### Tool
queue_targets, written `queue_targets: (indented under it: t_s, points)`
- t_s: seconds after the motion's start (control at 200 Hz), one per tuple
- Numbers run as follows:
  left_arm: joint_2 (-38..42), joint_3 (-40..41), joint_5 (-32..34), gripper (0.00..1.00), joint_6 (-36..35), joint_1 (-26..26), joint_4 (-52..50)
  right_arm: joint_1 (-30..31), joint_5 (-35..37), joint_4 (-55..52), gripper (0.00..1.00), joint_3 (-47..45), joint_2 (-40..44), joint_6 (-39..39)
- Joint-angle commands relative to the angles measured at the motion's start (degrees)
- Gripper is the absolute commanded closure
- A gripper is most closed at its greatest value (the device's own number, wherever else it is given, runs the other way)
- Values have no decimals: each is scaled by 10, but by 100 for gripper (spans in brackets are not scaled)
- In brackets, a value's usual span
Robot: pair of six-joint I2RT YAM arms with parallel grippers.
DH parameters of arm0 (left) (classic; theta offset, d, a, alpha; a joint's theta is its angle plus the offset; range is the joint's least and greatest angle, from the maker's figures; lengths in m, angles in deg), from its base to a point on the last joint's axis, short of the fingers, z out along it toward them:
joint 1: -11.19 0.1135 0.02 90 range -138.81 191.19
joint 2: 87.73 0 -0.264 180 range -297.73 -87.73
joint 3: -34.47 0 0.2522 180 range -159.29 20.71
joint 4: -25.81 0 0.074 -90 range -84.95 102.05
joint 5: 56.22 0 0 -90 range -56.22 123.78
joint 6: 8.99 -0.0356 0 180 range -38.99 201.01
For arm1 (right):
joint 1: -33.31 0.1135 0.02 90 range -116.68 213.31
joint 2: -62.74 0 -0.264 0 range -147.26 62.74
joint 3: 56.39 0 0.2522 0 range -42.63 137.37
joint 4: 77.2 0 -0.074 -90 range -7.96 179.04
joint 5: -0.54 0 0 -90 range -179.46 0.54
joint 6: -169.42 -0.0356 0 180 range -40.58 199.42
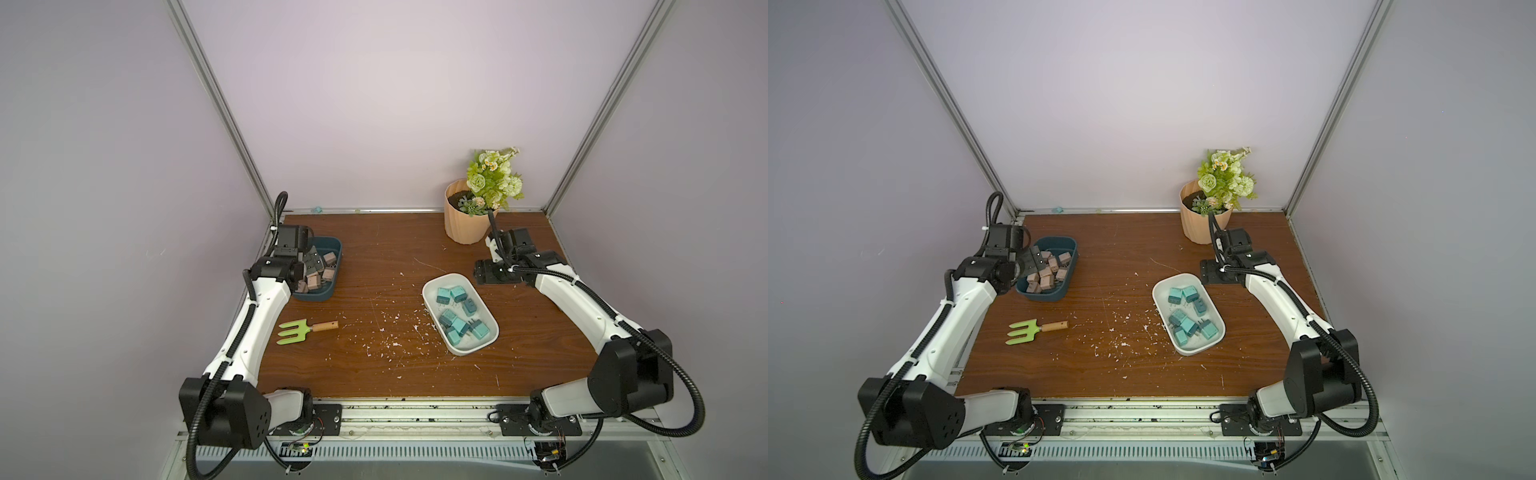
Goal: Place the plugs by color into the storage box
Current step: Reset both arms
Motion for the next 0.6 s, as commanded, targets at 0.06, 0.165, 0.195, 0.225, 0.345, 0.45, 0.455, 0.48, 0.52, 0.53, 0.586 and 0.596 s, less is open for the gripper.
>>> queue_targets:
  t_s: [0.06,0.165,0.195,0.225,0.345,0.45,0.455,0.48,0.52,0.53,0.586,0.596]
  points:
    - [116,77,67,0,100,0,15,-15,-9,48,17,-62,77,-8]
    - [200,166,58,0,107,0,44,-16,-14,65,16,-131,133,-26]
    - [217,191,47,0,95,0,58,-16,-12,72,16,-150,149,-30]
    - [233,212,41,0,88,0,71,-17,-5,81,16,-169,164,-33]
    - [270,285,28,0,45,0,140,-23,52,137,13,-236,213,-39]
    - [286,349,15,1,-13,0,234,-46,89,200,10,-279,228,-35]
    - [286,351,15,1,-16,1,238,-47,91,202,10,-281,228,-35]
    - [289,364,16,0,-27,0,256,-54,101,217,9,-289,228,-35]
    - [291,384,23,0,-33,0,280,-67,116,241,8,-304,227,-36]
    - [292,389,25,0,-35,0,287,-70,119,247,8,-308,227,-36]
    - [294,412,46,0,-36,0,316,-85,130,293,5,-337,231,-30]
    - [295,417,50,0,-36,0,320,-86,134,301,5,-343,232,-30]
